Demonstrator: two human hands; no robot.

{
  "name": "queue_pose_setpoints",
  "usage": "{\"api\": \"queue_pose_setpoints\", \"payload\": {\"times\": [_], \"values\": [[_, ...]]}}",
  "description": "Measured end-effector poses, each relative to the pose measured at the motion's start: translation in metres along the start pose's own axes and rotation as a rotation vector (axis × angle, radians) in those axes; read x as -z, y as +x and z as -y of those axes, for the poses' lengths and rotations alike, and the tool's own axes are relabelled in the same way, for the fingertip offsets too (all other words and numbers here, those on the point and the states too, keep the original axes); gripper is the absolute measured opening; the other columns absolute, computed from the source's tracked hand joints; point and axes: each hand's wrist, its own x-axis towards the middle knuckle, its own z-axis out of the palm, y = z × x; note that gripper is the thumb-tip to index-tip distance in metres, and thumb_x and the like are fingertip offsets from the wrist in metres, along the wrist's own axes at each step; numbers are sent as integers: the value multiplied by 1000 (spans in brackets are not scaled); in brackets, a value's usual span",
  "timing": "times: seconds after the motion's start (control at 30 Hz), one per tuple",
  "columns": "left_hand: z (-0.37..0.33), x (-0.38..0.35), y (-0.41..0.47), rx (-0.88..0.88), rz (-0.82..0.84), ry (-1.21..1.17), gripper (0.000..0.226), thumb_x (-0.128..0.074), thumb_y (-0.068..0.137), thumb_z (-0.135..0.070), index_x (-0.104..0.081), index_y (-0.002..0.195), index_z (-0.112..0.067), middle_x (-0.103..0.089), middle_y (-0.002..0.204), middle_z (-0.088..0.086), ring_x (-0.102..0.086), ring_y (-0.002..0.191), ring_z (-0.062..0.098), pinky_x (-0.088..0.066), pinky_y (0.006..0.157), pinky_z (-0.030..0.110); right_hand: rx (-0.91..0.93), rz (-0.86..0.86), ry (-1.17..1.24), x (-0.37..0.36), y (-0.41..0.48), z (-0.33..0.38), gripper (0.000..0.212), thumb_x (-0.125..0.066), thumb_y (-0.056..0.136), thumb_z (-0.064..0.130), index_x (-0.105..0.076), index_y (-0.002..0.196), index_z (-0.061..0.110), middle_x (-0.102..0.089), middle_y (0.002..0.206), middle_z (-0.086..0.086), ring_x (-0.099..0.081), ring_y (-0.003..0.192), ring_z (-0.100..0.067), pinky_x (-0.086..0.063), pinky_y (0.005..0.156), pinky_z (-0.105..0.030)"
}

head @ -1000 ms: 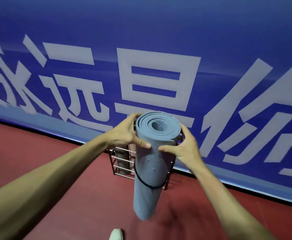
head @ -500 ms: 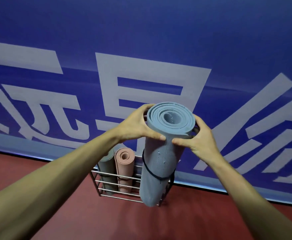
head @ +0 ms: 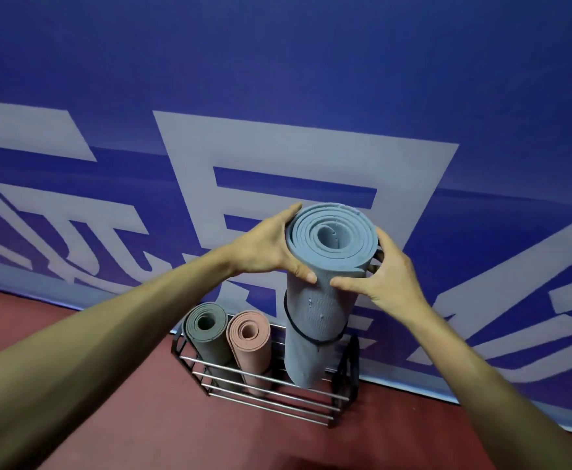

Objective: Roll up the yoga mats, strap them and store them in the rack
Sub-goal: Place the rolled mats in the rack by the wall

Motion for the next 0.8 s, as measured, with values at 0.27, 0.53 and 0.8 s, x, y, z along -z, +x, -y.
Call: {"api": "queue_pose_setpoints", "payload": {"times": [0.27,0.53,0.8], "values": [[62,2,27,69,10,26,113,-95,46,-8,-33,141,-10,-51,135,-6,-48,125,4,-38,107,20,-34,150,-115,-23,33,-41,103,-93,43,48,-36,129,49,-52,125,25,-49,117,4,-42,93,-18],[146,-11,35,130,147,71,115,-93,50,-18,-25,143,-15,-46,135,-6,-47,125,7,-39,106,23,-175,250,-168,-68,38,-96,109,-95,45,38,-34,136,35,-50,127,22,-47,117,0,-40,94,-22],[233,-30,46,204,250,219,116,-94,46,-28,-28,141,-27,-48,132,-15,-49,120,2,-42,104,27,-346,233,-212,-132,23,-165,118,-93,42,38,-27,140,36,-45,133,18,-42,121,-2,-41,96,-26]]}}
